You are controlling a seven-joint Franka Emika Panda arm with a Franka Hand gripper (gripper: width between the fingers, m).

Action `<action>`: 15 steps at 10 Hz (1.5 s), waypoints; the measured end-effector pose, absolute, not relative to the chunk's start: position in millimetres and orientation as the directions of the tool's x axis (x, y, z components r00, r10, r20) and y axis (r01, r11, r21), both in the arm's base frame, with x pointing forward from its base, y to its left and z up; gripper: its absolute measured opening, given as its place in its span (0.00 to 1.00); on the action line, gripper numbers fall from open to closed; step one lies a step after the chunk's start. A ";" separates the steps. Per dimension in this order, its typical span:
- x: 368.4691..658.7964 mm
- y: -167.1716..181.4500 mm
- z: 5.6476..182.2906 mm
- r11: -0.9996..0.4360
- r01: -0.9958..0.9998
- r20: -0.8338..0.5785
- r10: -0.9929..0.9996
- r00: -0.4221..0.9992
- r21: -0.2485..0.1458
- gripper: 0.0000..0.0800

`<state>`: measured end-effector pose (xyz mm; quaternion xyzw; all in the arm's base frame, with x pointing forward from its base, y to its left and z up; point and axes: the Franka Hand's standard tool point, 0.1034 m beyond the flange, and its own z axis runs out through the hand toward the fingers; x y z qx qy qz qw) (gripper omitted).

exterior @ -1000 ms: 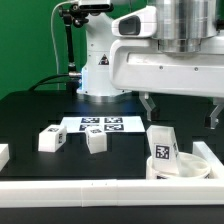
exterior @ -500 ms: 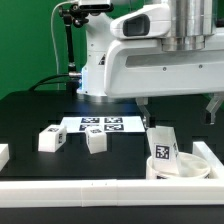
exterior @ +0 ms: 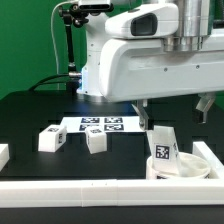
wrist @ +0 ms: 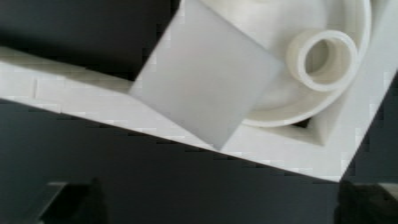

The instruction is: Assemble stool

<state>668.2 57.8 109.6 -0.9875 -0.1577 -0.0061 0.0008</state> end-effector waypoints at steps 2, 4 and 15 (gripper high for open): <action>665.6 56.6 107.0 -0.888 0.460 0.000 0.460 0.888 0.012 0.81; 663.8 59.6 105.7 -0.779 0.627 -0.006 0.627 0.779 0.010 0.81; 645.4 60.8 86.9 -0.709 0.705 -0.003 0.705 0.709 0.007 0.81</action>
Offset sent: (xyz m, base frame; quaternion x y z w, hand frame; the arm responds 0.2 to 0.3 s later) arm -0.0128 0.0255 -0.0026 0.0669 0.0198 -0.2167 0.9737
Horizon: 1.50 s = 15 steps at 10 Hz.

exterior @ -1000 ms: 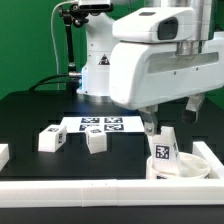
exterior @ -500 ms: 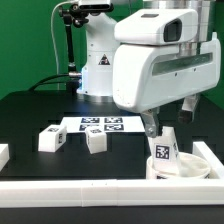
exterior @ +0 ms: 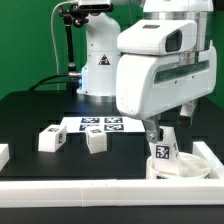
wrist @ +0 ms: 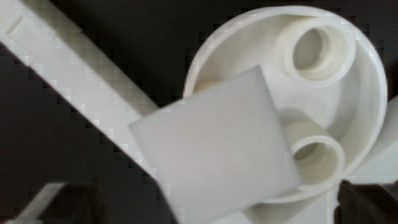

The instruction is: Assemble stool

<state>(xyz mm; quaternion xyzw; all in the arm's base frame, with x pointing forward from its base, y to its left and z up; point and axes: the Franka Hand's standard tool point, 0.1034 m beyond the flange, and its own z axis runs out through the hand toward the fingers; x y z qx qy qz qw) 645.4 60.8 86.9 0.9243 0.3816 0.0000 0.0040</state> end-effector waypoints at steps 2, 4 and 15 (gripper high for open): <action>641.9 59.4 78.3 -0.710 0.704 -0.005 0.704 0.710 0.009 0.81; 641.8 59.9 75.6 -0.711 0.703 -0.002 0.703 0.711 0.013 0.81; 645.1 51.1 73.8 -0.861 0.509 -0.006 0.509 0.861 -0.005 0.43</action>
Offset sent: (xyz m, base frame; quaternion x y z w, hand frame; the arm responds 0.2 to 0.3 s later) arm 0.0011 0.0047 -0.0052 -0.0161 0.0069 -0.0199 0.9996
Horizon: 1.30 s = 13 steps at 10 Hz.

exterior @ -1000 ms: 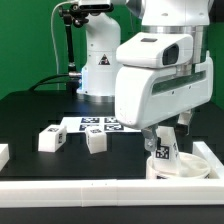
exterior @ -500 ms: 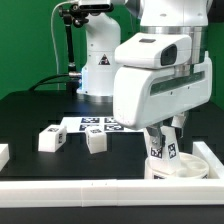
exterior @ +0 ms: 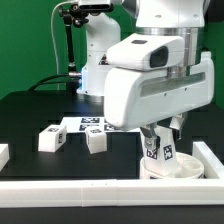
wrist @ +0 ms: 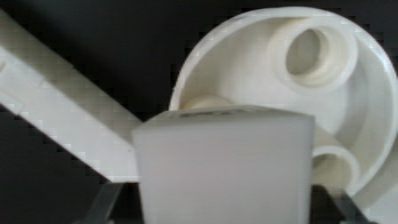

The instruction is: Assemble stool

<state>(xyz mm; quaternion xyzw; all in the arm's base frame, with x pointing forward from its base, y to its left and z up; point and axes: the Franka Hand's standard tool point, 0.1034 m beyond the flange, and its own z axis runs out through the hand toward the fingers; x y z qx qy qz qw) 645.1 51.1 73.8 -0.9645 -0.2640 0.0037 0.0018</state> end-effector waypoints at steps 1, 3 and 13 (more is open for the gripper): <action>645.3 49.6 73.5 -0.903 0.429 -0.004 0.429 0.903 -0.011 0.43; 645.9 46.3 73.0 -0.973 0.226 0.000 0.226 0.974 -0.036 0.43; 646.5 51.6 72.0 -0.810 -0.581 -0.023 -0.581 0.814 -0.078 0.43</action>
Offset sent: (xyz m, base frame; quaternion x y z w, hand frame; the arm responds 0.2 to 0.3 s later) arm 0.0055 -0.0021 -0.0092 0.0480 0.0061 0.2086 0.9768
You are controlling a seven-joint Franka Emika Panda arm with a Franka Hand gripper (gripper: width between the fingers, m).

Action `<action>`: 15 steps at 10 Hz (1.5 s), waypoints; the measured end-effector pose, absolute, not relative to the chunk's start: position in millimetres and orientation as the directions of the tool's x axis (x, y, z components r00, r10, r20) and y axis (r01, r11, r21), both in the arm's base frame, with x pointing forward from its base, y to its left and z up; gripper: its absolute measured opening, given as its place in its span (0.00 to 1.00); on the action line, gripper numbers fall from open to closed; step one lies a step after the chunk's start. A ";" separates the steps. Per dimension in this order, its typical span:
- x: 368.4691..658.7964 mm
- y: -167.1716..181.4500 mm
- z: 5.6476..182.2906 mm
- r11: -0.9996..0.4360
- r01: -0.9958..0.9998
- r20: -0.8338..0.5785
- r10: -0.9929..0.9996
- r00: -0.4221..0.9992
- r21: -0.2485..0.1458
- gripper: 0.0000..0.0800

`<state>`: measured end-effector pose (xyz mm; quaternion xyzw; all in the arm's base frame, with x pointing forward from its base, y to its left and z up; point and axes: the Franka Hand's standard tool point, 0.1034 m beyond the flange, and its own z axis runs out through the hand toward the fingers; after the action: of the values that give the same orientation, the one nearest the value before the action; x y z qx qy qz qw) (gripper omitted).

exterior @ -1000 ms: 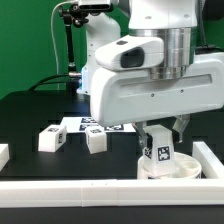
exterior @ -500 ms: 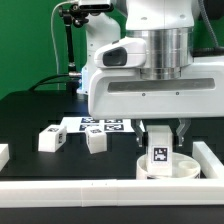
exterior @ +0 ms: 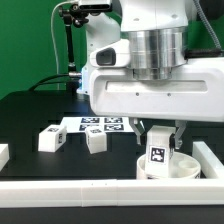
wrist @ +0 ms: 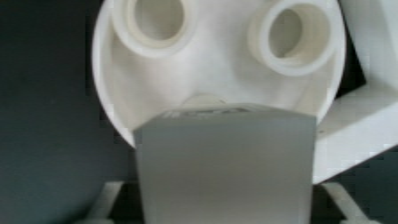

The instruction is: Assemble stool

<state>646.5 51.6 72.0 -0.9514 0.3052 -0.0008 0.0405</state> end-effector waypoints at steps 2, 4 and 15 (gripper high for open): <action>646.7 55.8 71.9 -0.726 -0.684 -0.036 -0.683 0.729 -0.078 0.43; 646.6 56.1 71.7 -0.633 -0.771 -0.046 -0.770 0.636 -0.073 0.43; 648.4 62.7 70.3 0.068 -0.995 -0.119 -0.991 -0.059 -0.073 0.43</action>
Offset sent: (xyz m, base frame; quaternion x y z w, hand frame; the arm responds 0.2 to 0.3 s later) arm 0.0000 0.0000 0.0000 0.0000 0.0000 0.1938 0.9810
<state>648.4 62.7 70.3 -0.6826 0.7274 0.0142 0.0684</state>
